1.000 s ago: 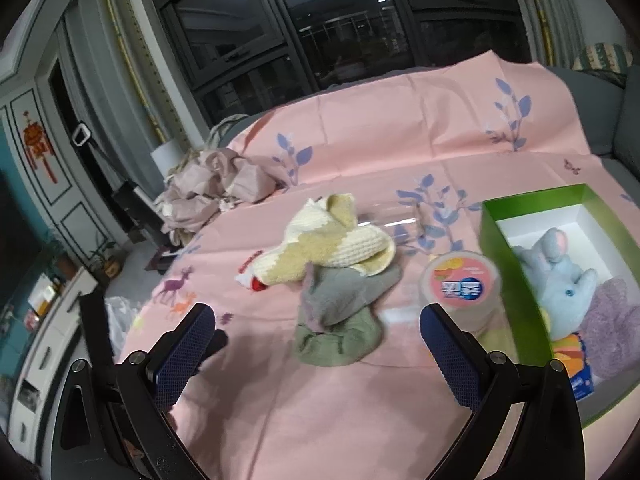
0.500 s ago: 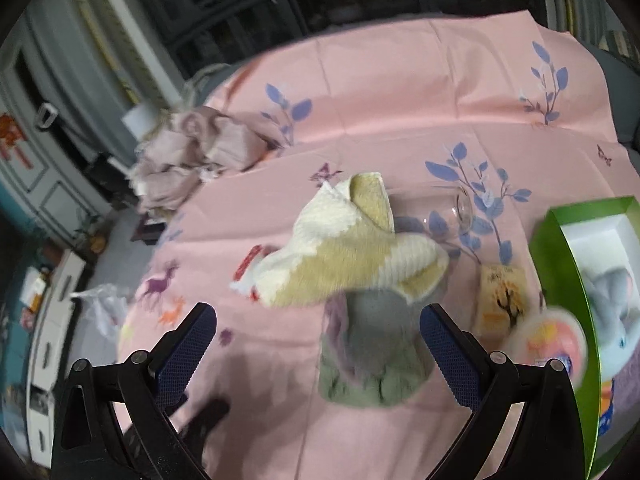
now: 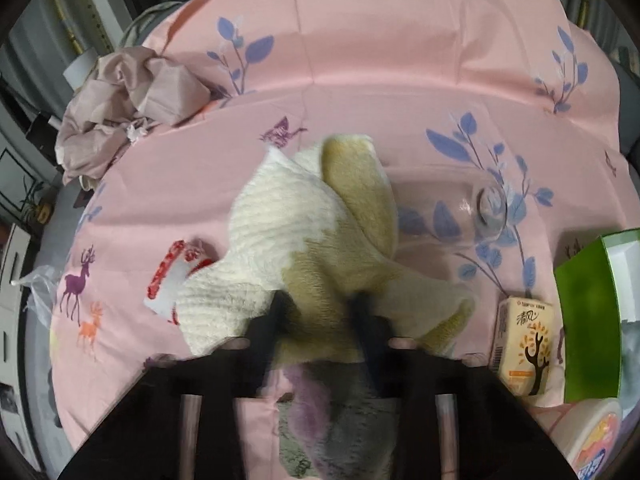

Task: Organize soft objects
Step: 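Grasp the cream-and-yellow knit towel with the right gripper and lift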

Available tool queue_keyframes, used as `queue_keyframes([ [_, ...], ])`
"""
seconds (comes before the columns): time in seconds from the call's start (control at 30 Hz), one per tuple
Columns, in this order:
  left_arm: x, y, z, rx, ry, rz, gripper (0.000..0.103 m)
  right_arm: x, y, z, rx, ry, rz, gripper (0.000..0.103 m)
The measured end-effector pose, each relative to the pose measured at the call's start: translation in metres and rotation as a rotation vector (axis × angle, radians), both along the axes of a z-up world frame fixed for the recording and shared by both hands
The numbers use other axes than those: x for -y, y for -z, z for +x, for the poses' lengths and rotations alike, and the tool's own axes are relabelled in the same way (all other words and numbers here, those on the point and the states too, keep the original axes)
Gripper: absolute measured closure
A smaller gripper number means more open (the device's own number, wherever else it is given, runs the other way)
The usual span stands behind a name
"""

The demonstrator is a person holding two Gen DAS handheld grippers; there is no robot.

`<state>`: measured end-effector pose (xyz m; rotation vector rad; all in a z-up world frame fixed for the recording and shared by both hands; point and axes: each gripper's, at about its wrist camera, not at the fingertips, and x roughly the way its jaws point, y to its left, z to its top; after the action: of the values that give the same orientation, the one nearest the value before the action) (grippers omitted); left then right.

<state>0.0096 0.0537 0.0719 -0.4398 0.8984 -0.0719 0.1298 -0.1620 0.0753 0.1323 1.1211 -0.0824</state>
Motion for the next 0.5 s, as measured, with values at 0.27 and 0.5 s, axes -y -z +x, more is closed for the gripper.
queue_keyframes([
  [0.27, 0.004, -0.002, -0.002, 0.012, 0.015, 0.013, 0.005, -0.003, -0.065, -0.035, 0.192, -0.047, 0.043, 0.091],
  [0.5, 0.004, -0.004, -0.005, 0.03, 0.0, 0.054, 0.005, -0.017, -0.122, -0.101, 0.367, -0.166, 0.093, 0.091],
])
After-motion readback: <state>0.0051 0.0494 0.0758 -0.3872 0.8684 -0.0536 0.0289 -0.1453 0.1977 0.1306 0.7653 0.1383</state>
